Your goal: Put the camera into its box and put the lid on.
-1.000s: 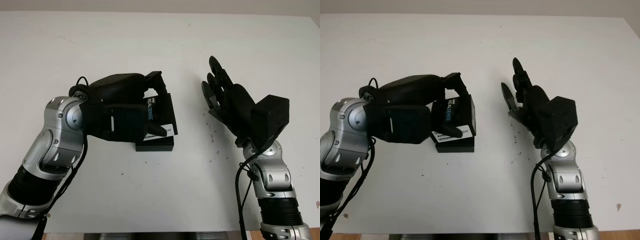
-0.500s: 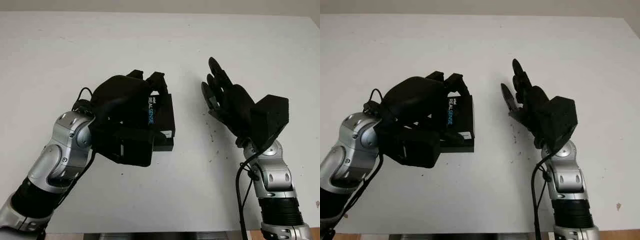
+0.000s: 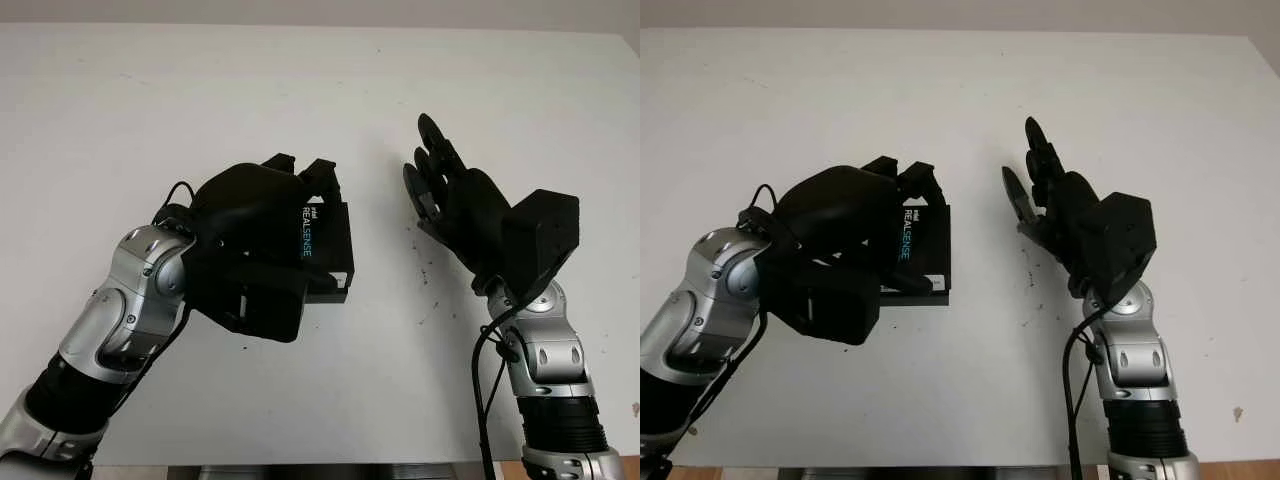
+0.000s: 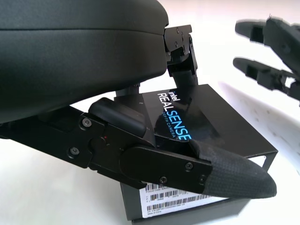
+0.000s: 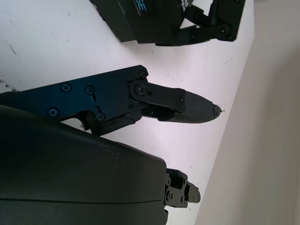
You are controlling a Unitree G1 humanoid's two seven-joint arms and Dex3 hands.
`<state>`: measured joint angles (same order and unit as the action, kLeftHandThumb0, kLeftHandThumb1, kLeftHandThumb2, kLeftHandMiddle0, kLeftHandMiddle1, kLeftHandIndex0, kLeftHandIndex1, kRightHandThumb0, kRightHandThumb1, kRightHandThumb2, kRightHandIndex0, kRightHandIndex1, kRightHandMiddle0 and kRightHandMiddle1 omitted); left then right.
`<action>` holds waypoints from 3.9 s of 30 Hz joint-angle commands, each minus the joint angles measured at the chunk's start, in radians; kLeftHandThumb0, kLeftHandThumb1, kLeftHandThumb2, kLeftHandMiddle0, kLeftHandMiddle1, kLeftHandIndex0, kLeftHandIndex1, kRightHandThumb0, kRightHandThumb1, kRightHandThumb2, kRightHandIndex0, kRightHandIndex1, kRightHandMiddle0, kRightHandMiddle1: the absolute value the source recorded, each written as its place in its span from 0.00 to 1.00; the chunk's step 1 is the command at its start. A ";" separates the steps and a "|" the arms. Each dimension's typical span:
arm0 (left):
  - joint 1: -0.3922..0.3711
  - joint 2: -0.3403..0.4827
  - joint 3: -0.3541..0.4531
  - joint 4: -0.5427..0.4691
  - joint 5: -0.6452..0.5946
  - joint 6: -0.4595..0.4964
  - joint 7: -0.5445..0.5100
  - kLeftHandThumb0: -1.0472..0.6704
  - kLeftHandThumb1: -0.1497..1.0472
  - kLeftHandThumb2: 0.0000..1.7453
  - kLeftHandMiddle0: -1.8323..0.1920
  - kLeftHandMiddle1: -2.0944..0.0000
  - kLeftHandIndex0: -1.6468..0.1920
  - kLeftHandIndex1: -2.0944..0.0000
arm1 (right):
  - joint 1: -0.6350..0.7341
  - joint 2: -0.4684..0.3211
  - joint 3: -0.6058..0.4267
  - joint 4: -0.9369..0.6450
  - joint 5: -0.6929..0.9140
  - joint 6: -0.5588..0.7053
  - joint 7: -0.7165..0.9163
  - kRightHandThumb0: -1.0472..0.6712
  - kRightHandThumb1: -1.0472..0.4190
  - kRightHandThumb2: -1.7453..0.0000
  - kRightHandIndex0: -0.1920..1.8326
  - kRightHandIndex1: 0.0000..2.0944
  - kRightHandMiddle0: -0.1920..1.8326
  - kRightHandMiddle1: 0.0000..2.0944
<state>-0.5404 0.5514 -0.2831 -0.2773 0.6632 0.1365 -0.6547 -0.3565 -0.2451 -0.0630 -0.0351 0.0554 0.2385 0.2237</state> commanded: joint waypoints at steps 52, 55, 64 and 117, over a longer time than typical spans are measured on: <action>0.042 -0.003 -0.019 0.003 0.055 -0.076 0.073 0.49 1.00 0.13 0.86 0.00 0.88 0.23 | 0.006 -0.013 -0.004 -0.012 0.000 -0.003 0.011 0.24 0.00 0.68 0.04 0.03 0.05 0.02; 0.045 -0.006 -0.021 0.002 0.064 -0.062 0.064 0.49 1.00 0.13 0.88 0.01 0.91 0.22 | 0.005 -0.012 -0.005 -0.014 0.002 0.003 0.011 0.23 0.00 0.68 0.04 0.03 0.05 0.03; 0.069 -0.023 -0.019 0.014 0.080 -0.055 0.102 0.49 1.00 0.13 0.84 0.00 0.91 0.19 | 0.009 -0.013 -0.008 -0.011 0.008 -0.007 0.016 0.24 0.00 0.69 0.04 0.02 0.05 0.02; 0.172 -0.147 0.357 -0.118 -0.414 0.081 0.109 0.09 1.00 0.34 1.00 1.00 1.00 1.00 | -0.011 -0.004 -0.030 0.001 0.049 -0.043 0.030 0.24 0.00 0.68 0.04 0.03 0.05 0.03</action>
<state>-0.3749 0.4209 0.0369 -0.4141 0.2880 0.2056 -0.5620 -0.3584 -0.2529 -0.0869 -0.0152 0.0989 0.2008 0.2587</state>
